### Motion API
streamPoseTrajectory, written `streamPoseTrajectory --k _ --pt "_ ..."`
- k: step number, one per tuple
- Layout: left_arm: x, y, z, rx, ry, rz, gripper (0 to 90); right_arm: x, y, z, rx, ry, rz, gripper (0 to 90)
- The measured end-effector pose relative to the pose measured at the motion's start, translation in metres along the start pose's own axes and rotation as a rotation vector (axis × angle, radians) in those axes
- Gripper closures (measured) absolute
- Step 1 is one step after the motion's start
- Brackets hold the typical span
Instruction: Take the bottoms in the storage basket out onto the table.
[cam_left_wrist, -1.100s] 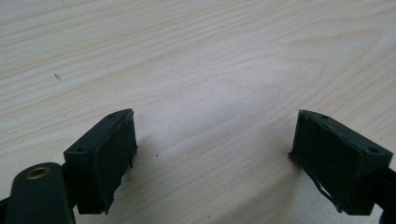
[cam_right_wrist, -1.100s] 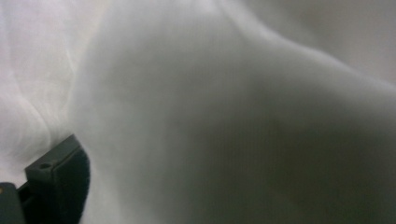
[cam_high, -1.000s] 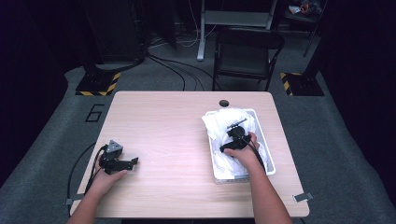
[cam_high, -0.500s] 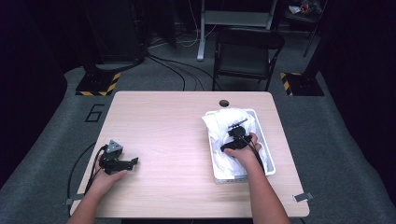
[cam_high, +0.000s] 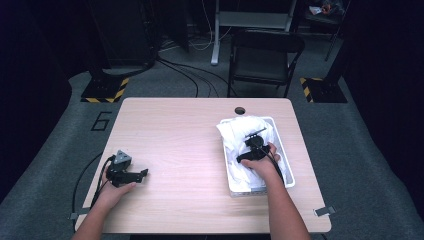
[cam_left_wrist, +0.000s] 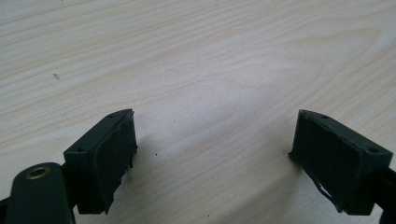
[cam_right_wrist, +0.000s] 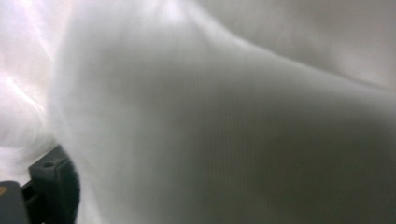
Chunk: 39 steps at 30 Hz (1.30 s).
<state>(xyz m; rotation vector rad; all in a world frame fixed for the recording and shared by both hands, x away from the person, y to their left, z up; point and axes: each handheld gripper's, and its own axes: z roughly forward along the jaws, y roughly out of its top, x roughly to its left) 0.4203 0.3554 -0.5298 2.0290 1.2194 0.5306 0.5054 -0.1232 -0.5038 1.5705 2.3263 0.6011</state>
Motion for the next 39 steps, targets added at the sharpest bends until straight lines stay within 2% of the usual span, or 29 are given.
streamPoseTrajectory --k 9,11,12,13,15,16,19,31,33,39 --pt "0.000 0.000 0.000 0.000 0.000 0.000 13.3 0.001 0.001 -0.003 -0.002 0.005 -0.020 11.1" --pt "0.000 0.000 0.000 0.000 0.000 0.000 13.4 0.002 0.002 -0.004 -0.002 0.014 -0.024 16.1" --pt "0.000 0.000 0.000 0.000 0.000 0.000 13.3 0.003 0.002 -0.006 -0.001 0.018 -0.036 21.7" --pt "0.000 0.000 0.000 0.000 0.000 0.000 13.3 0.003 0.002 -0.006 -0.001 0.018 -0.036 21.7" --pt "0.000 0.000 0.000 0.000 0.000 0.000 13.3 0.003 0.002 -0.008 -0.007 0.022 -0.043 29.7" --pt "0.000 0.000 0.000 0.000 0.000 -0.001 13.4 0.004 0.002 -0.009 -0.009 0.023 -0.046 37.7" --pt "0.000 0.000 0.000 0.000 0.000 0.000 13.3 0.005 0.003 -0.011 -0.010 0.030 -0.049 43.6" --pt "0.000 0.000 0.000 0.000 0.000 -0.001 13.3 0.003 0.004 -0.012 -0.012 0.024 -0.016 54.3" --pt "0.000 0.000 0.000 0.000 0.000 0.000 13.4 0.003 0.004 -0.012 -0.014 0.024 0.003 55.6" --pt "0.000 0.000 0.000 0.000 0.000 -0.001 13.3 0.001 0.005 -0.013 -0.017 0.032 -0.005 56.9"
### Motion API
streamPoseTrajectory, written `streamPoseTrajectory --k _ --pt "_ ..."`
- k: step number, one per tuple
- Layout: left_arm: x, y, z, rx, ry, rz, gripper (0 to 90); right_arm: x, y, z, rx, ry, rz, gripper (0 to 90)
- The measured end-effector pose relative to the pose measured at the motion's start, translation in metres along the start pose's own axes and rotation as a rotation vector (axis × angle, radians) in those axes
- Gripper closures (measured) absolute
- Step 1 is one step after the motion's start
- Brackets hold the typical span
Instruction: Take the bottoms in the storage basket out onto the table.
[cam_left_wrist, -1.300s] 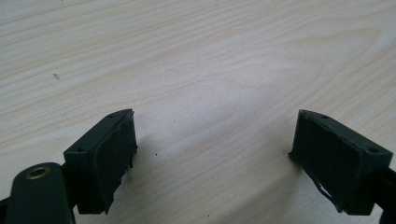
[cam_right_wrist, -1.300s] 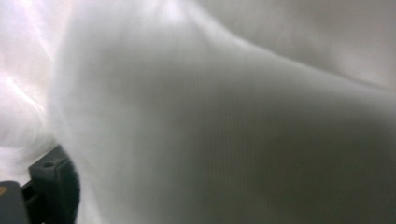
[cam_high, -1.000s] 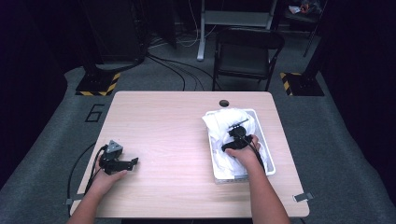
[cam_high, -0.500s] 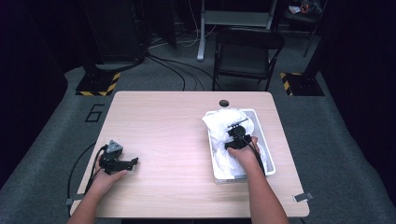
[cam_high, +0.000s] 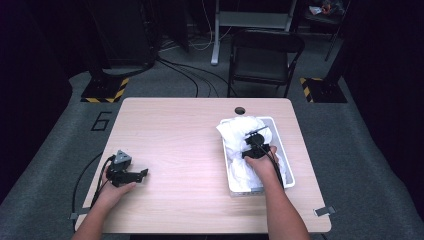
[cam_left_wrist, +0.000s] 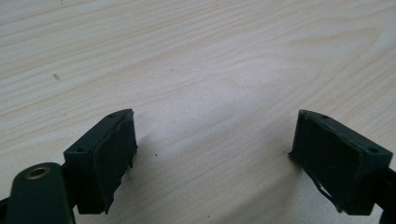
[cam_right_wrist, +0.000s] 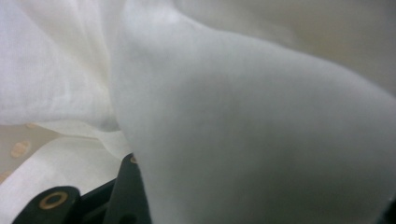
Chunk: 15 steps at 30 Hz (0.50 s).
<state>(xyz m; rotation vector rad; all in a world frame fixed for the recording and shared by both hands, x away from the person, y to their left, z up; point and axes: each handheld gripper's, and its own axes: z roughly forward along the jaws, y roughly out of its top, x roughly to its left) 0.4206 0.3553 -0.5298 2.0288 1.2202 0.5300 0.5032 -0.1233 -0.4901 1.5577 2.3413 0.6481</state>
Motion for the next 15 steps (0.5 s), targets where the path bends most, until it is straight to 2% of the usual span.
streamPoseTrajectory --k 2,3,6,15 --pt "0.000 0.000 0.000 0.000 0.000 0.000 13.3 0.000 0.000 0.000 0.001 0.003 -0.001 57.1" --pt "0.000 0.000 0.000 0.000 -0.001 0.000 13.3 0.001 0.000 -0.001 -0.007 0.004 0.015 57.2" --pt "0.000 0.000 0.000 0.000 -0.002 0.001 13.4 0.000 0.000 -0.003 -0.008 0.005 0.002 57.4" --pt "0.000 0.000 0.000 0.002 -0.002 -0.001 13.4 -0.001 0.000 -0.012 -0.048 0.006 0.010 57.7"
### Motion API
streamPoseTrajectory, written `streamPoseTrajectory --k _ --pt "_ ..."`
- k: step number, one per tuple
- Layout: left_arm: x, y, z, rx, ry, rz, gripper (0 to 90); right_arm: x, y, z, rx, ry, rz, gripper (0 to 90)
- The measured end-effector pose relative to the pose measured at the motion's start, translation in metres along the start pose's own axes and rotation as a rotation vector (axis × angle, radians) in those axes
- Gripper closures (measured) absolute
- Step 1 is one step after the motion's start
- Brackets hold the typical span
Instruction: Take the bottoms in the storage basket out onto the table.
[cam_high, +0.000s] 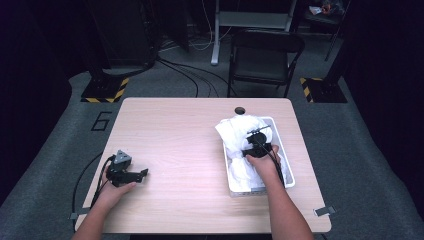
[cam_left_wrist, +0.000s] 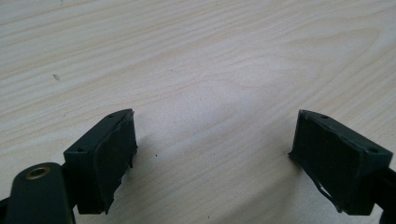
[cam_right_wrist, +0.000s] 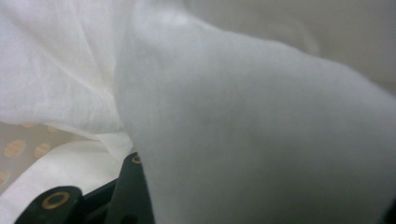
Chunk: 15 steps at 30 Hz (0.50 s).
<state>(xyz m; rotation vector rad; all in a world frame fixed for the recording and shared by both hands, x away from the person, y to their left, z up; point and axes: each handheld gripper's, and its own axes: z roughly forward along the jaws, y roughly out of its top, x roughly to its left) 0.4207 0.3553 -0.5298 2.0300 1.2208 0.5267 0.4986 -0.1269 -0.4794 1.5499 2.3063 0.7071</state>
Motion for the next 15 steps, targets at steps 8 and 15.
streamPoseTrajectory --k 8,15 --pt "0.000 0.000 0.000 0.000 0.000 0.000 13.4 0.001 0.003 -0.011 -0.028 0.003 0.009 57.8" --pt "0.000 0.000 0.000 -0.001 0.000 0.001 13.4 0.001 0.009 -0.021 -0.052 -0.001 0.011 57.7"
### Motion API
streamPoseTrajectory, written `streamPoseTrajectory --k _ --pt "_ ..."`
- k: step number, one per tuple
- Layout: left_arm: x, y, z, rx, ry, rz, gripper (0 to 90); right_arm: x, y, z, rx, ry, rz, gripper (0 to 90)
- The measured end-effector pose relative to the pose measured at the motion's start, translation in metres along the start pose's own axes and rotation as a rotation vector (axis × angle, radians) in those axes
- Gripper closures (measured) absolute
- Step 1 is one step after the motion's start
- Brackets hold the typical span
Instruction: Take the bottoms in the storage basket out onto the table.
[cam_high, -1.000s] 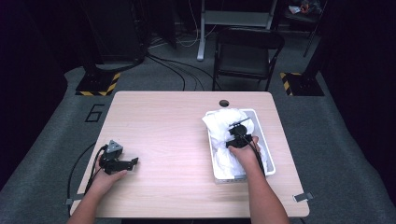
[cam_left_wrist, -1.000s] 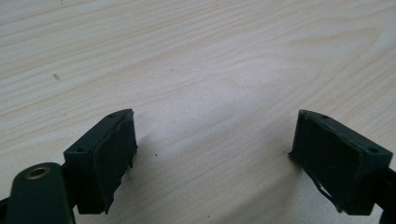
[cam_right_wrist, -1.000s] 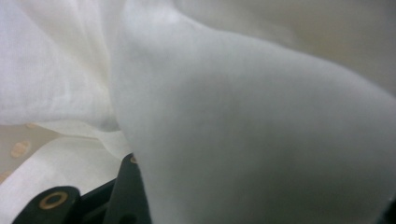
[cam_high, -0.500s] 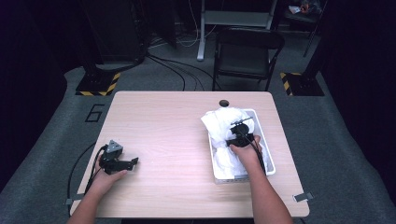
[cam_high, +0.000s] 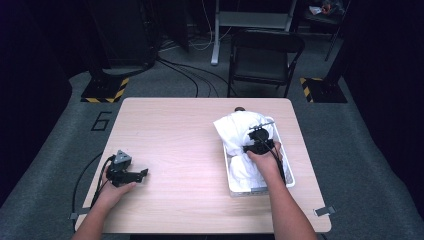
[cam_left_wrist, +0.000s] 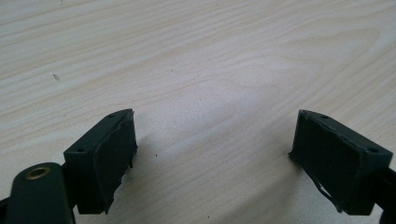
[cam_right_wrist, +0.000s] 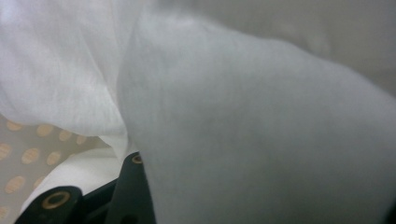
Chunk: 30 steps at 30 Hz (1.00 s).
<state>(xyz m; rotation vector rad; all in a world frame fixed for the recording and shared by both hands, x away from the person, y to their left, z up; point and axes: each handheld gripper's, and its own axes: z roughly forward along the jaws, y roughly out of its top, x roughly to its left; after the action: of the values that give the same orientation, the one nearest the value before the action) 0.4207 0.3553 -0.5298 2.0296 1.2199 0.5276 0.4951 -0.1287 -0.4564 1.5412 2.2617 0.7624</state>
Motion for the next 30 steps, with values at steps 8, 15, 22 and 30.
streamPoseTrajectory --k 8,15,22,30 --pt "0.000 0.000 0.000 0.001 0.000 0.000 13.4 0.000 0.007 -0.014 -0.038 0.015 0.017 57.6" --pt "0.000 0.000 0.000 -0.001 0.000 0.001 13.3 0.003 0.017 -0.031 -0.062 0.032 0.025 57.5" --pt "0.000 0.000 0.000 0.001 0.001 -0.001 13.4 0.008 0.029 -0.049 -0.085 0.036 0.015 57.5" --pt "0.000 0.000 0.000 0.001 0.000 0.000 13.4 0.008 0.039 -0.064 -0.108 0.040 0.010 57.4"
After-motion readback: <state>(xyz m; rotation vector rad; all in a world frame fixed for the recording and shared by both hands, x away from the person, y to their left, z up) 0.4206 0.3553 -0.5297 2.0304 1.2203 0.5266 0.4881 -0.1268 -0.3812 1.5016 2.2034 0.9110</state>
